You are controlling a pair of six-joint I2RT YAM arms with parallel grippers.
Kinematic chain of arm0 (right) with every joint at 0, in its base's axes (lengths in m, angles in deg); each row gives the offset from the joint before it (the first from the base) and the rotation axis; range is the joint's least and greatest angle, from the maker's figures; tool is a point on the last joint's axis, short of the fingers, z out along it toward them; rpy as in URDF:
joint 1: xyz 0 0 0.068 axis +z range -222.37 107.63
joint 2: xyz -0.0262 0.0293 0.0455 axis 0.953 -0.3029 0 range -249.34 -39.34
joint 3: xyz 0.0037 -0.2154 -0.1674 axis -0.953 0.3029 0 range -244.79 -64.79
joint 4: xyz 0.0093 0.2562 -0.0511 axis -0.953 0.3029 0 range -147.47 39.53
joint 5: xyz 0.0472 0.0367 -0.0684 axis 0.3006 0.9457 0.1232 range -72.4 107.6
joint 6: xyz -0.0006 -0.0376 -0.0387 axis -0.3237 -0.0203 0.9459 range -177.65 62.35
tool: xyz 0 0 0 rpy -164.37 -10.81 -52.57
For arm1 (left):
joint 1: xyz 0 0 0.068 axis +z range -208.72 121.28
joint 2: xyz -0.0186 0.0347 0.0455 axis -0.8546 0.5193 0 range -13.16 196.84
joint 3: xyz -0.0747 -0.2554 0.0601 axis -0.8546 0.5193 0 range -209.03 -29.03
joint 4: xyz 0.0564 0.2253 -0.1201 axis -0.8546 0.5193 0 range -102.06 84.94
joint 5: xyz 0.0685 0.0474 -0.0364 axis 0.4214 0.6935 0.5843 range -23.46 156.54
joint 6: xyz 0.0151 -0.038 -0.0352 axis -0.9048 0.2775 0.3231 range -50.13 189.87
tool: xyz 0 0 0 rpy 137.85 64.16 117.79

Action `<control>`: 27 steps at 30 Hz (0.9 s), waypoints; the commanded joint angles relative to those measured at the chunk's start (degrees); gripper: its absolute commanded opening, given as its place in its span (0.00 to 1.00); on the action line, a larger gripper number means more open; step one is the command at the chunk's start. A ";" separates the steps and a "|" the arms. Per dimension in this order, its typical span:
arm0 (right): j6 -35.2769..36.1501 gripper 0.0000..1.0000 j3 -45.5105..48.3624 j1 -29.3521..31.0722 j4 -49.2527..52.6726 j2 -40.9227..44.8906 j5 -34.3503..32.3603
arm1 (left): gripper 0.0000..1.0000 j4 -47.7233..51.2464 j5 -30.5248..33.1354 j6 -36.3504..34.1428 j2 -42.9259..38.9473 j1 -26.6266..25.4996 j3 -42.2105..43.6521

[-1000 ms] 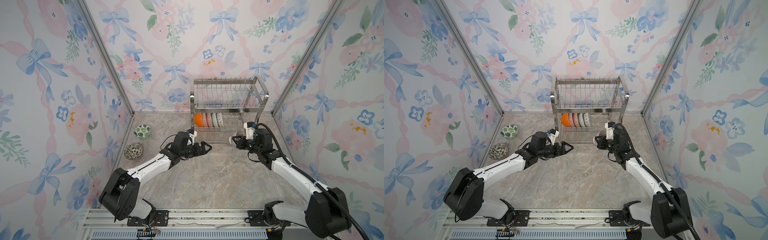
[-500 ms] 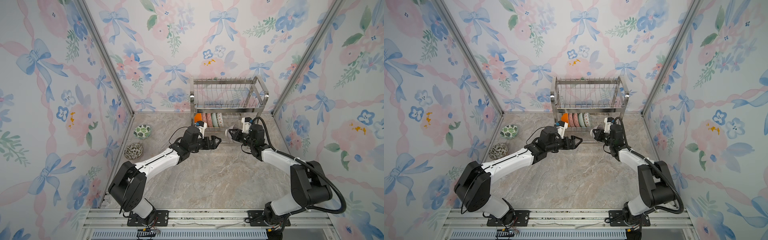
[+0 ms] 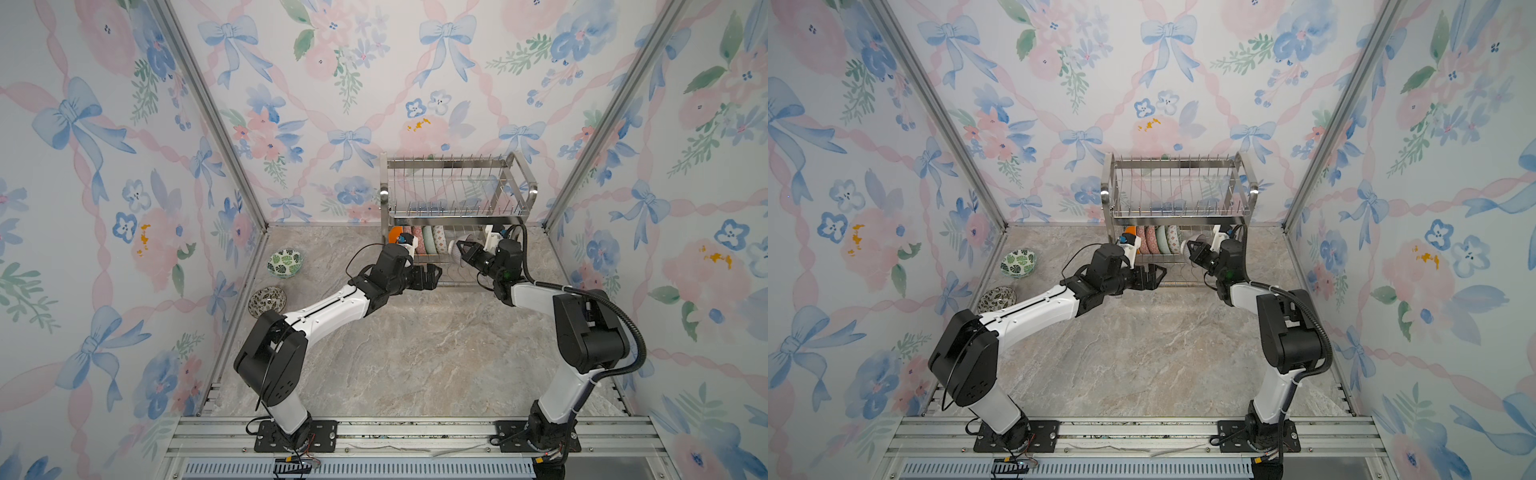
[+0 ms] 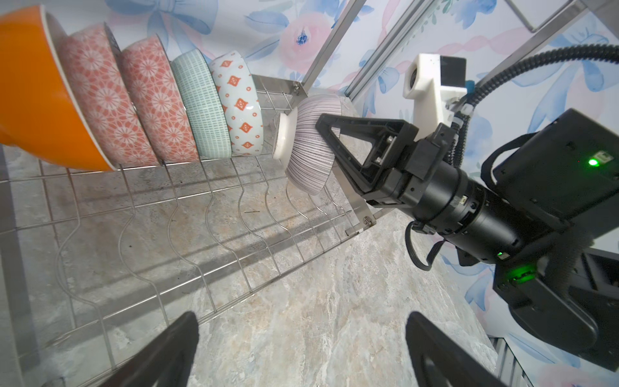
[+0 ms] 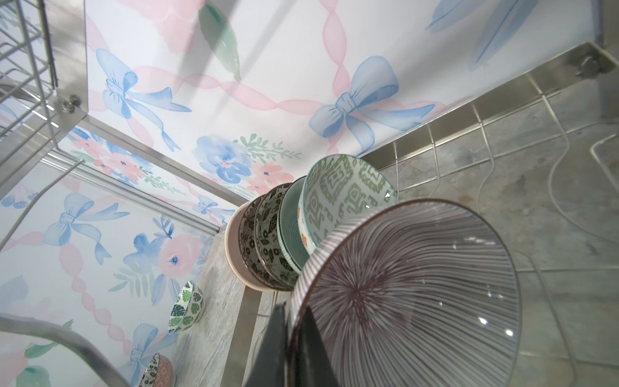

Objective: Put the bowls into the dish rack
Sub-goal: 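Lower the purple-striped bowl into the rack slot beside the green-pattern bowl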

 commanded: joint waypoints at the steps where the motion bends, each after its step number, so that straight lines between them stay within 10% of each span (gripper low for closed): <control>1: -3.31 0.00 -3.46 -0.71 -10.43 -2.59 0.54 | 0.98 2.08 2.24 -3.15 1.39 -0.15 -2.42; 27: -12.91 0.00 -15.51 -1.38 -22.00 -19.73 2.07 | 0.98 4.41 2.25 -6.69 5.95 0.95 -6.62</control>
